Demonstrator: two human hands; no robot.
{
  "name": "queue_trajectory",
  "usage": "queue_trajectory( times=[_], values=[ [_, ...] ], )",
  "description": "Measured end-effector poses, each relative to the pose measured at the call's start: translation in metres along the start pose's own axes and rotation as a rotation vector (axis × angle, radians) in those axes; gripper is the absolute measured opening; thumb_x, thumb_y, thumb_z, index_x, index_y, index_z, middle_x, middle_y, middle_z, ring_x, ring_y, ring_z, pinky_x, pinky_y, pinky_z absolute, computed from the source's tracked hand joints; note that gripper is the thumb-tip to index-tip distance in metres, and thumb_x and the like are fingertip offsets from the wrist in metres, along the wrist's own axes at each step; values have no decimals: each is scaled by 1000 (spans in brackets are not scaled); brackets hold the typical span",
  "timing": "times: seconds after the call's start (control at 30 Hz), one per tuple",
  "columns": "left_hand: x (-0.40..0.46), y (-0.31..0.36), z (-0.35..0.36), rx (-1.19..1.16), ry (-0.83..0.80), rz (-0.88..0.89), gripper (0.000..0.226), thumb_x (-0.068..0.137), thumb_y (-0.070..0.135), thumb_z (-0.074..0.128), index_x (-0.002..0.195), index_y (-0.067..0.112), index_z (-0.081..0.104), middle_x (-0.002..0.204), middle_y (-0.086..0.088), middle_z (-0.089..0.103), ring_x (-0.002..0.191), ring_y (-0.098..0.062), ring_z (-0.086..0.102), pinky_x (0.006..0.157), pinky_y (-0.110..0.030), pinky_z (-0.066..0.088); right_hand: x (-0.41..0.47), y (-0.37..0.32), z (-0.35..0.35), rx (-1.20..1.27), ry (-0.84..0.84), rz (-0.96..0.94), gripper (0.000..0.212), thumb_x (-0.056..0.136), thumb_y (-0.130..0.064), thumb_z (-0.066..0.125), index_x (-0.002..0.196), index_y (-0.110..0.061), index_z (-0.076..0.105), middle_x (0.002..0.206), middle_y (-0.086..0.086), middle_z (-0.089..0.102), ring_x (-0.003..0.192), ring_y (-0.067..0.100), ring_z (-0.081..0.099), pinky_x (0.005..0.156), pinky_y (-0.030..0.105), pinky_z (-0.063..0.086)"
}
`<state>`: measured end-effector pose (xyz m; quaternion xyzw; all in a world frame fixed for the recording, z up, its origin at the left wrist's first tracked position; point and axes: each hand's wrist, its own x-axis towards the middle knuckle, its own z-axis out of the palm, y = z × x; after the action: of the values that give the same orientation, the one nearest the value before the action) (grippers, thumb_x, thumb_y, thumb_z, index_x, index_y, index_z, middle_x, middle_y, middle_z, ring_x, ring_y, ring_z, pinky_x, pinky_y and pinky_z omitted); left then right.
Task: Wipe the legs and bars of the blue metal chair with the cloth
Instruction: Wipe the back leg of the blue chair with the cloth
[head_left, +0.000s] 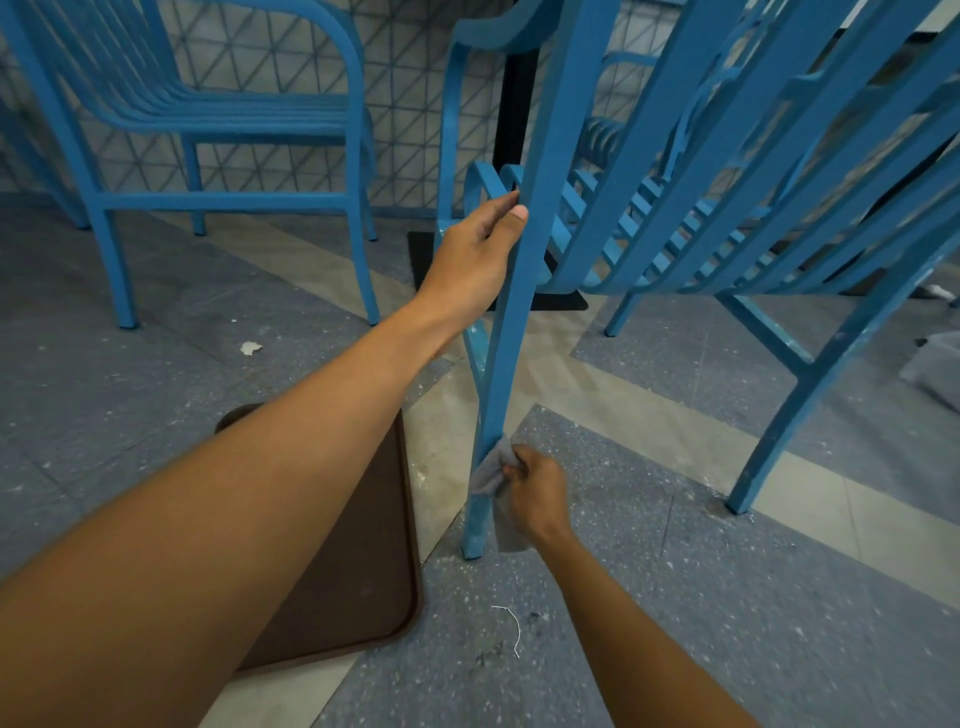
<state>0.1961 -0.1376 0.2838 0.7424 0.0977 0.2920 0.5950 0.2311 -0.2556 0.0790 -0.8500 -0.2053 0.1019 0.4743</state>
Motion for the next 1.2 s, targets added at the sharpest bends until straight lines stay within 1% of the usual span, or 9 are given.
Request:
queue_trajectory(
  times=[0.1, 0.17, 0.27, 0.4, 0.5, 0.57, 0.7, 0.9, 1.2],
  values=[
    [-2, -3, 1, -22, -10, 15, 39, 99, 24, 38, 137, 18, 42, 131, 4, 55, 112, -1, 52, 82, -3, 42, -9, 3, -11, -5, -42, -1, 29, 88, 10, 40, 75, 1, 64, 63, 0, 57, 54, -3, 54, 50, 4, 37],
    [-3, -7, 2, -47, -3, 12, 39, 99, 22, 39, 138, 16, 42, 131, 4, 55, 109, 1, 50, 76, 3, 41, -15, 8, -15, -3, -52, -27, 25, 91, 5, 43, 82, -1, 66, 69, -1, 58, 59, -5, 54, 56, 5, 37],
    [-3, -16, 4, -40, 39, -2, 40, 98, 21, 43, 137, 13, 44, 132, 1, 55, 114, -2, 51, 79, 1, 41, -16, 18, -9, -24, 76, -36, 19, 90, -4, 52, 104, -3, 65, 94, 0, 54, 86, 10, 51, 71, 9, 32],
    [-8, -31, 3, 7, 75, -5, 38, 94, 18, 51, 131, 10, 50, 124, 3, 56, 101, 3, 53, 80, 0, 43, -21, 11, -9, 150, 249, -93, 17, 91, 0, 51, 99, 10, 61, 83, -2, 51, 68, 0, 51, 63, 6, 40],
    [-10, -40, 2, 60, 67, -14, 37, 90, 19, 58, 126, 12, 54, 112, 5, 60, 93, 0, 56, 79, -5, 46, -20, 4, -4, -114, 269, -374, 30, 87, -2, 51, 113, -15, 62, 104, 4, 52, 92, 11, 47, 79, 24, 43],
    [-10, -43, 3, 65, 70, -23, 38, 86, 17, 63, 123, 11, 56, 107, 4, 61, 92, -4, 59, 77, -6, 48, -9, 1, 1, -327, 281, -607, 45, 81, 1, 59, 119, -21, 54, 106, 7, 49, 93, 20, 44, 71, 33, 48],
    [-7, -52, 4, 111, 77, -42, 38, 81, 14, 69, 118, 11, 61, 101, 4, 65, 94, -10, 62, 87, -22, 51, 13, -4, 7, -633, 214, -892, 66, 64, 1, 80, 122, -9, 50, 105, 7, 42, 81, 24, 48, 51, 30, 52],
    [1, -53, 0, 241, 96, -23, 28, 81, 15, 70, 108, 13, 65, 89, 10, 63, 86, -3, 59, 78, -10, 46, 19, 1, 13, -793, 237, -915, 65, 55, 1, 84, 116, -1, 61, 99, 8, 40, 78, 22, 39, 45, 28, 50],
    [2, -55, -1, 276, 97, 1, 28, 82, 16, 69, 109, 13, 64, 92, 9, 62, 86, -3, 57, 71, -5, 44, 10, 14, 10, -863, 157, -923, 53, 54, -6, 85, 104, -7, 68, 89, 5, 58, 71, 20, 55, 50, 25, 52]
  ],
)
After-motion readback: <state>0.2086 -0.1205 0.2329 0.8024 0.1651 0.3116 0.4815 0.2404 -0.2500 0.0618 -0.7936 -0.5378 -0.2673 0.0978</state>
